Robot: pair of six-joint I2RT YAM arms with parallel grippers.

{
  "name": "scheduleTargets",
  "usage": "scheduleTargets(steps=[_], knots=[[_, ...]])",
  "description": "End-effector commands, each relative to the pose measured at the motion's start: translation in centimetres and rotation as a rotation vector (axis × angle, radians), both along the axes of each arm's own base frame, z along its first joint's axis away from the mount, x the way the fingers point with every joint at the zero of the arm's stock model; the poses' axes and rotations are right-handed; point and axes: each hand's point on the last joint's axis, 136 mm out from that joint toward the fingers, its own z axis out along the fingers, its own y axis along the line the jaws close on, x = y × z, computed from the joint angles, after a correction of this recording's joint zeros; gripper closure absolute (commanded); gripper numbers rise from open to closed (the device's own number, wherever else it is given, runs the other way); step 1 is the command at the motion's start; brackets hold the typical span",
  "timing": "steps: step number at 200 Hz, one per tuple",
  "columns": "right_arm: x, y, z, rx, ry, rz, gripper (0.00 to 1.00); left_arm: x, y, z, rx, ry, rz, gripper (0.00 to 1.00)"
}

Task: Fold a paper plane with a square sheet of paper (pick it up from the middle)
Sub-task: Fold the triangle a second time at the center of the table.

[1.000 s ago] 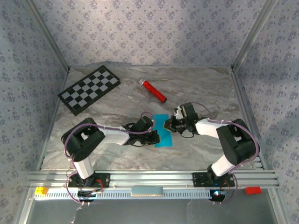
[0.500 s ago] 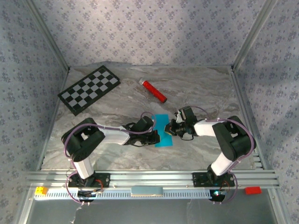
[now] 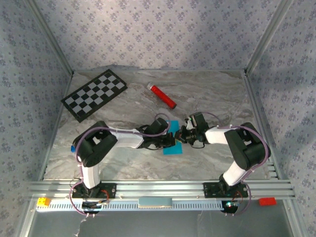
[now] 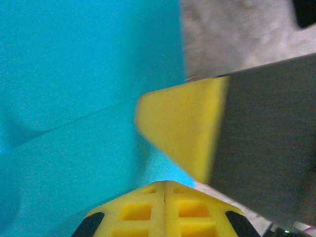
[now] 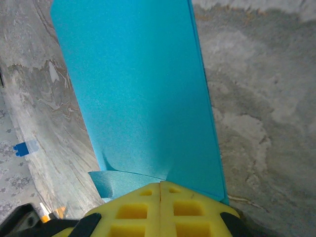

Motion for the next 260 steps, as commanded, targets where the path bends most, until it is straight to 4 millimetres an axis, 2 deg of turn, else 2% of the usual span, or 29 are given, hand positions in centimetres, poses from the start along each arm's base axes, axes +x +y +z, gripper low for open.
scheduleTargets(steps=[1,36,109,203,227,260], knots=[[-1.8,-2.2,-3.4,-0.109,0.105,-0.048,1.0,-0.6,0.6,-1.4,0.038,0.048,0.005,0.97],[-1.9,-2.2,-3.5,-0.111,0.108,-0.048,1.0,-1.8,2.7,-2.7,0.084,0.083,0.034,0.98],[-2.0,-2.6,-3.8,-0.116,0.12,-0.046,1.0,-4.1,5.0,-2.9,0.091,0.117,0.024,0.95],[-1.9,-2.8,-3.6,-0.12,0.115,-0.053,1.0,-7.2,9.1,-4.3,0.147,0.151,0.056,0.94],[-1.9,-2.7,-3.4,-0.119,0.111,-0.053,1.0,-7.2,9.3,-3.8,0.165,0.135,0.042,0.95],[-1.8,-2.7,-3.3,-0.114,0.109,-0.05,1.0,-6.1,8.4,-0.8,0.128,0.05,0.023,0.95]])
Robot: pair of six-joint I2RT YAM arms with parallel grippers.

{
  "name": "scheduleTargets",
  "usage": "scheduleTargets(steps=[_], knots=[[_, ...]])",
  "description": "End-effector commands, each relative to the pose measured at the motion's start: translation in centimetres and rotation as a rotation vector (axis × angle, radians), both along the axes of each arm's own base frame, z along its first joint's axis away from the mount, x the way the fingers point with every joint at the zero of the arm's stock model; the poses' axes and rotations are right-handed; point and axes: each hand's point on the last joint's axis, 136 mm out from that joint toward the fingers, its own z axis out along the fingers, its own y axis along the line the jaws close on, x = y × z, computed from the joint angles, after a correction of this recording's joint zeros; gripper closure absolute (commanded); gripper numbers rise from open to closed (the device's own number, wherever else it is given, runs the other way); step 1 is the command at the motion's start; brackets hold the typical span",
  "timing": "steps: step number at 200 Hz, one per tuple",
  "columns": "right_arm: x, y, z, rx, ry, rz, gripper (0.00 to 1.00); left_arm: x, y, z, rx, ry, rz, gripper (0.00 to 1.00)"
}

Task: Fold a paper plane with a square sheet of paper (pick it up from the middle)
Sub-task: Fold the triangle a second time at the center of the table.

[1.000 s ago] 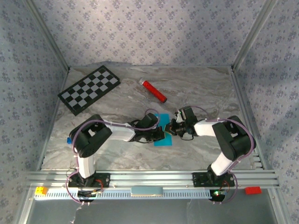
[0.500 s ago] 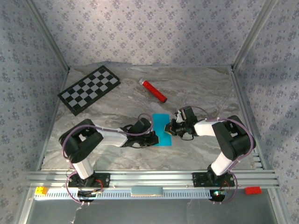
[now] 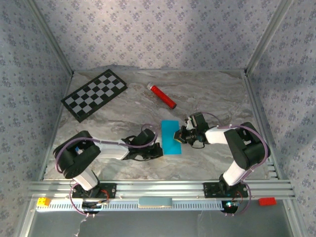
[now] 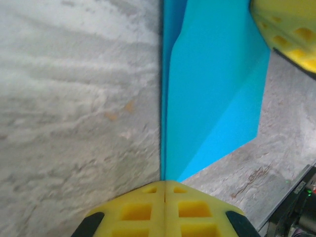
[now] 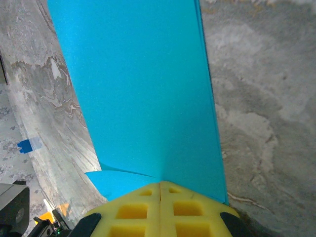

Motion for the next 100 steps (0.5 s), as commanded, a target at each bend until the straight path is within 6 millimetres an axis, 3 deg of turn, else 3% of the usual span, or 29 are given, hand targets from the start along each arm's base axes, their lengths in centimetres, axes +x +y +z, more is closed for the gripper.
scheduleTargets(steps=[1,37,66,100], knots=[[-1.8,-2.7,-3.3,-0.129,0.106,-0.055,1.0,-0.8,1.6,0.2,0.083,-0.008,-0.025,0.95],[-1.7,-2.5,-3.1,-0.12,0.101,-0.052,1.0,2.1,-0.1,4.3,0.005,-0.123,-0.017,0.92],[-1.6,-2.3,-3.0,-0.112,0.098,-0.047,1.0,4.3,-1.6,4.4,-0.009,-0.122,-0.03,0.93],[-1.5,-2.0,-2.9,-0.102,0.101,-0.036,1.0,5.5,-3.3,3.2,0.02,-0.109,-0.062,0.96]])
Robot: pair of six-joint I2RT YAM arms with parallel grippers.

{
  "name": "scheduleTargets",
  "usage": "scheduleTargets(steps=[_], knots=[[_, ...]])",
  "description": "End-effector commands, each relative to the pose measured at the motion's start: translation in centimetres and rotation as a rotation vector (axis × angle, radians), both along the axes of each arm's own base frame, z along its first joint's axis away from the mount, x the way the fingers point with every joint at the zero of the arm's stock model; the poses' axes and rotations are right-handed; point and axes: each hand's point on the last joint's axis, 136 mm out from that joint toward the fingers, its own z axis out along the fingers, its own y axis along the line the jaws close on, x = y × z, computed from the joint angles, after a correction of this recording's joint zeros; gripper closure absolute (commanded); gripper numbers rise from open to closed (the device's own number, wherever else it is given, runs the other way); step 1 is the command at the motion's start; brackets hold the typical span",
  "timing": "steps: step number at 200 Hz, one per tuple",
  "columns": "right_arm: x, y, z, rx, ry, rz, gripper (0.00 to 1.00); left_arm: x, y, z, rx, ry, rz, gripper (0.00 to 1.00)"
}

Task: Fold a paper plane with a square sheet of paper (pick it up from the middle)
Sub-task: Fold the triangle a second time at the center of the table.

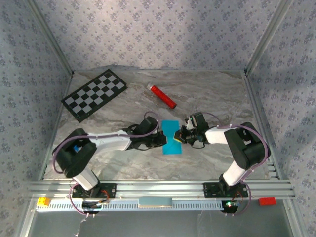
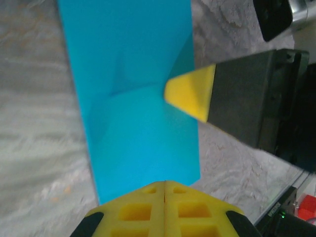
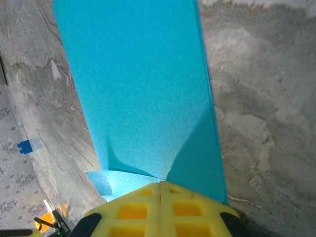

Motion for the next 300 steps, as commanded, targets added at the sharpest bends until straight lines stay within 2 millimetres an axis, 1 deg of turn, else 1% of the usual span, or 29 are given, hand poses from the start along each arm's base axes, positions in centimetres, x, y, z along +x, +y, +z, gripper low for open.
scheduleTargets(steps=[1,22,58,82,109,138,148,175,193,208,217,228,238,260,276,300], knots=[[-1.6,-2.0,-2.9,-0.102,0.101,-0.034,1.0,0.1,-0.7,-1.4,0.041,0.014,-0.052,0.96],[-1.6,-1.9,-2.7,-0.102,0.098,-0.03,1.0,-0.1,-0.3,-3.2,0.075,0.047,-0.041,0.98],[-1.2,-1.6,-2.0,-0.089,0.077,-0.017,1.0,-1.4,1.1,-6.1,0.107,0.113,-0.008,1.0],[-0.9,-1.7,-1.0,-0.116,0.034,-0.011,1.0,-1.8,1.9,-7.0,0.121,0.133,0.018,1.0],[-0.6,-0.9,1.2,-0.102,-0.037,0.021,1.0,-2.0,2.1,-7.4,0.133,0.145,0.021,1.0],[-1.0,-0.4,2.5,-0.094,-0.074,0.036,1.0,-2.0,2.1,-7.4,0.141,0.145,0.022,1.0],[-1.2,-0.3,2.6,-0.084,-0.072,0.044,1.0,-2.0,2.1,-7.4,0.144,0.146,0.023,1.0],[-1.8,1.1,2.5,-0.047,-0.07,0.093,1.0,-2.0,2.1,-7.4,0.151,0.147,0.022,1.0],[-2.2,2.3,2.0,-0.032,-0.055,0.13,1.0,-2.1,2.0,-7.5,0.157,0.148,0.02,1.0],[-2.4,2.5,1.1,-0.052,-0.036,0.14,1.0,-2.1,2.0,-7.5,0.155,0.152,0.023,1.0],[-2.4,2.1,0.4,-0.083,-0.029,0.126,1.0,-2.1,1.9,-7.5,0.156,0.152,0.02,1.0],[-2.3,0.7,-0.7,-0.137,-0.014,0.078,1.0,-2.0,1.9,-7.3,0.155,0.148,0.019,1.0],[-1.8,-0.5,-1.2,-0.146,-0.01,0.028,1.0,-2.0,1.8,-7.2,0.154,0.147,0.016,1.0],[-0.2,-1.8,-0.5,-0.08,-0.008,-0.025,1.0,-2.2,2.0,-7.3,0.161,0.147,0.015,1.0],[1.2,-3.0,0.0,-0.073,-0.007,-0.065,1.0,-2.1,1.9,-7.3,0.159,0.146,0.016,1.0],[2.6,-4.9,0.0,-0.066,0.008,-0.124,0.99,-2.1,1.7,-7.0,0.156,0.14,0.016,1.0]])
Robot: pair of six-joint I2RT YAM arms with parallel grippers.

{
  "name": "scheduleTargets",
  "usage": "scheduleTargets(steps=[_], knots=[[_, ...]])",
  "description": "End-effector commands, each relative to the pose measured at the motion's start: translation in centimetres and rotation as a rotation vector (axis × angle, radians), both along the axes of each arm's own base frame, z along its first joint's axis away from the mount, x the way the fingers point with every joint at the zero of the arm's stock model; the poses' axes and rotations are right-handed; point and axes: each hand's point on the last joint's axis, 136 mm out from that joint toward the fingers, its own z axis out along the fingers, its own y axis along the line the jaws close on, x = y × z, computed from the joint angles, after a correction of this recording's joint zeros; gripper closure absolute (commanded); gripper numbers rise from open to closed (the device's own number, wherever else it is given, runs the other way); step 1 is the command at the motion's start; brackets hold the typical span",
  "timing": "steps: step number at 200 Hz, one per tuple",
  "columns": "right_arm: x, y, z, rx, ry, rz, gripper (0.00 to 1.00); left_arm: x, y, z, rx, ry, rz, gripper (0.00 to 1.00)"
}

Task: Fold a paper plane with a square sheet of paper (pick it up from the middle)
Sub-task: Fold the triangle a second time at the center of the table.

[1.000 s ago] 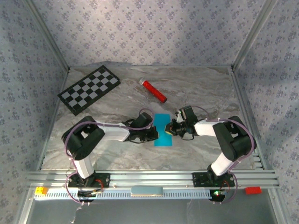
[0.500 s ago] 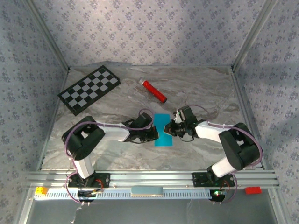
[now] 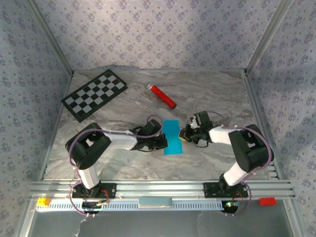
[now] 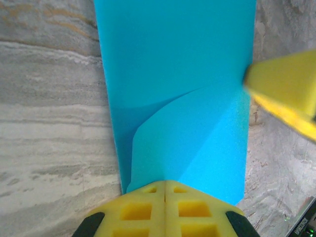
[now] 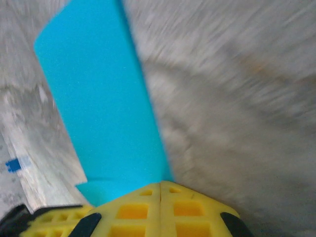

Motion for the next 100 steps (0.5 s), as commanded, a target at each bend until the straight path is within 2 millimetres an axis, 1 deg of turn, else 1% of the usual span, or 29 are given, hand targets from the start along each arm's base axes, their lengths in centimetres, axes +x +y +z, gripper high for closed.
scheduleTargets(steps=[1,10,25,40,53,77,91,100], knots=[[1.2,-1.6,-0.2,-0.006,0.015,-0.043,0.99,-1.8,1.9,-2.7,0.122,0.077,0.0,1.0],[1.4,-1.6,0.3,0.018,0.007,-0.041,0.99,-1.8,1.9,-2.5,0.117,0.073,0.002,1.0],[1.5,-1.3,1.7,0.047,-0.025,-0.026,0.98,-1.7,1.4,-1.9,0.093,0.057,0.001,1.0],[0.8,-0.8,3.2,0.039,-0.061,0.0,0.97,-1.5,0.6,-0.6,0.061,0.022,-0.008,1.0],[-0.2,-0.6,4.0,0.006,-0.075,0.025,0.96,-1.0,-0.1,0.9,0.035,-0.017,-0.017,0.99],[-2.4,-0.4,4.2,-0.036,-0.071,0.046,0.93,0.1,-0.9,3.2,0.024,-0.083,-0.034,0.96],[-3.9,-0.4,3.8,-0.058,-0.046,0.053,0.9,0.8,-0.9,3.9,0.045,-0.106,-0.046,0.95],[-4.8,-0.3,3.6,-0.07,-0.033,0.063,0.87,1.2,-0.8,4.0,0.059,-0.113,-0.056,0.95]])
